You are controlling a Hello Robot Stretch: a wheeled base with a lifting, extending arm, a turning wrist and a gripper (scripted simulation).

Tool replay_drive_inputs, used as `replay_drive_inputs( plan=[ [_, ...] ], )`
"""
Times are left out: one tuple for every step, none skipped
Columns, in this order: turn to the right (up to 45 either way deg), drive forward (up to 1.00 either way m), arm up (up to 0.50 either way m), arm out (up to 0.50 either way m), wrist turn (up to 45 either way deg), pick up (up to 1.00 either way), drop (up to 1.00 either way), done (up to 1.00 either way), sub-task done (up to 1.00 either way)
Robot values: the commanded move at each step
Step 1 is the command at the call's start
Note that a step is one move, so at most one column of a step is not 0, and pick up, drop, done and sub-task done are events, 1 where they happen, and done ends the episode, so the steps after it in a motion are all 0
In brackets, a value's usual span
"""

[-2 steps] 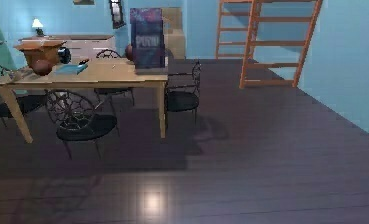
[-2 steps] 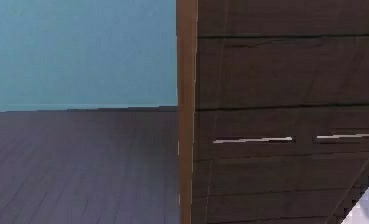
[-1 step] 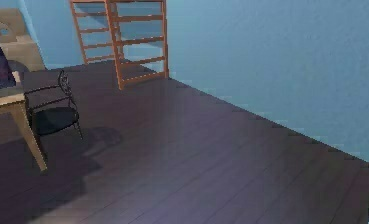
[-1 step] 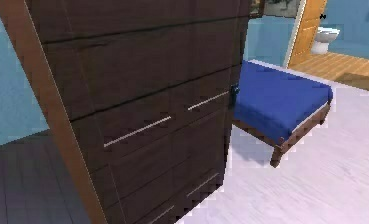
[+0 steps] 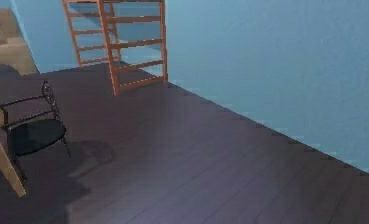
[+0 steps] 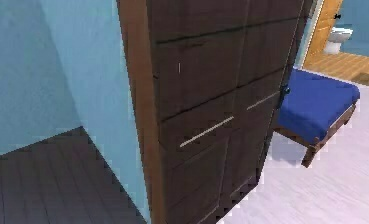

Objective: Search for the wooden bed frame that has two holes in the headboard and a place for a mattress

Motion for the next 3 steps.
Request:
replay_drive_inputs(
  plan=[
    [-21.0, 0.00, 0.00, 0.00, 0.0, 0.00, 0.00, 0.00, 0.00],
    [0.0, 1.00, 0.00, 0.00, 0.0, 0.00, 0.00, 0.00, 0.00],
    [0.0, 0.90, 0.00, 0.00, 0.0, 0.00, 0.00, 0.00, 0.00]
  ],
)
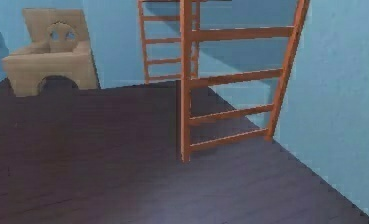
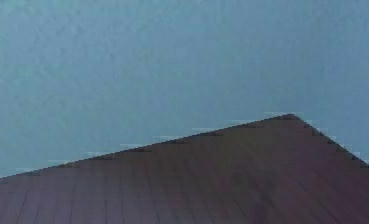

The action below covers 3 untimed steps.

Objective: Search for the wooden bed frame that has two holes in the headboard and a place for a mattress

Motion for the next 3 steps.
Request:
replay_drive_inputs(
  plan=[
    [-21.0, 0.00, 0.00, 0.00, 0.0, 0.00, 0.00, 0.00, 0.00],
    [0.0, 0.95, 0.00, 0.00, 0.0, 0.00, 0.00, 0.00, 0.00],
    [0.0, 1.00, 0.00, 0.00, 0.0, 0.00, 0.00, 0.00, 0.00]
  ],
)
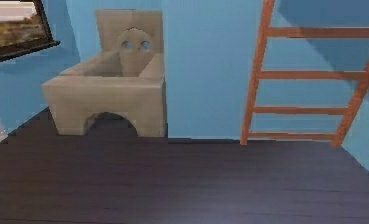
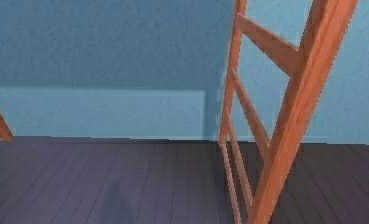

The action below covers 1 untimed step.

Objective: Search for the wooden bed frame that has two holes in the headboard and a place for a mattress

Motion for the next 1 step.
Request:
replay_drive_inputs(
  plan=[
    [-3.0, 0.00, 0.00, 0.00, 0.0, 0.00, 0.00, 0.00, 0.00]
  ],
)
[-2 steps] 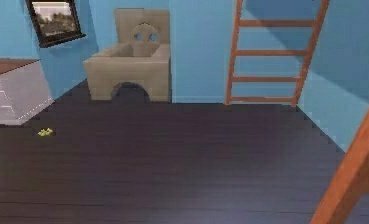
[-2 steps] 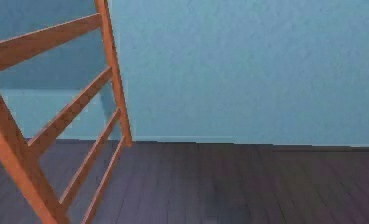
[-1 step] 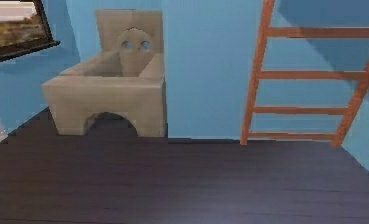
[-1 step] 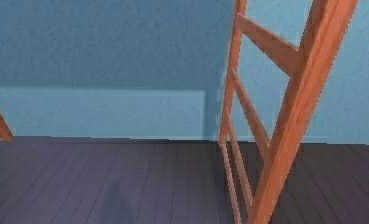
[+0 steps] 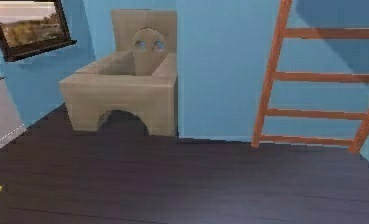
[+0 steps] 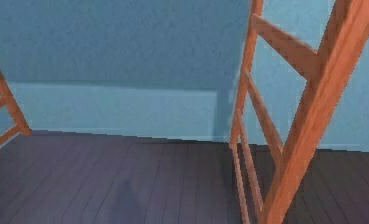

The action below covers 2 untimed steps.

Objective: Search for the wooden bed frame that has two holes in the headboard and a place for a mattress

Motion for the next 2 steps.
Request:
replay_drive_inputs(
  plan=[
    [0.0, 1.00, 0.00, 0.00, 0.0, 0.00, 0.00, 0.00, 0.00],
    [0.0, 0.25, 0.00, 0.00, 0.0, 0.00, 0.00, 0.00, 0.00]
  ],
)
